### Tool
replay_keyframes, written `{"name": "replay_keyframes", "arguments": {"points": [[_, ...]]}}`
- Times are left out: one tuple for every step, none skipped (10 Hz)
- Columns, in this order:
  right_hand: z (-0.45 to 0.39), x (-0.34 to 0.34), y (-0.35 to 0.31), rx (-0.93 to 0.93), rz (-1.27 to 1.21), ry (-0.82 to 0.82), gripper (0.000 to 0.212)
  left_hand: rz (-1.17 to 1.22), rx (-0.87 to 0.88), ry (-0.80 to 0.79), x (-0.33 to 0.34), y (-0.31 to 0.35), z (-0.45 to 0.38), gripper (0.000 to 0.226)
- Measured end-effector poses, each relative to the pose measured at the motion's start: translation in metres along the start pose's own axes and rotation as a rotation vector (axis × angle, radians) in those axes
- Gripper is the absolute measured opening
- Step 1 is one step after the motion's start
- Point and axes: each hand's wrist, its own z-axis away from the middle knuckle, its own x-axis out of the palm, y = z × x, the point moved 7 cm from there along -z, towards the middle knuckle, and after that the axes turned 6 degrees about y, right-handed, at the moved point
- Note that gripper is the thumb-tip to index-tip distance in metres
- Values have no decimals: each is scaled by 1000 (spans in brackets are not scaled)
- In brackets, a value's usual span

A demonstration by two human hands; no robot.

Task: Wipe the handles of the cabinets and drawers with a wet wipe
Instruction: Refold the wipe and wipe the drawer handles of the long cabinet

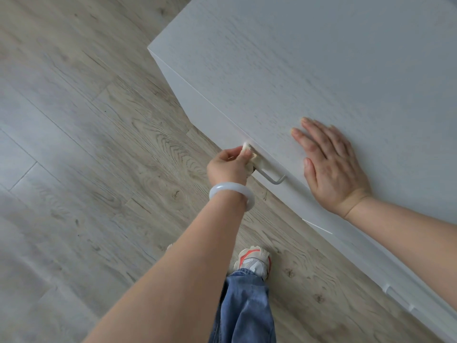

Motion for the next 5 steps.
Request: {"name": "replay_keyframes", "arguments": {"points": [[0,0,0,1,1,4,53,121,-10,75,-1,-10,4,9],[0,-1,-1,-2,3,2,53,70,14,78,4,0,-1,14],[0,-1,-1,0,3,6,53,13,63,38,8,10,-7,15],[-1,-2,-1,2,7,10,53,142,11,29,3,-6,-3,15],[0,-2,-1,2,6,15,53,317,-93,88,-1,-30,5,17]]}}
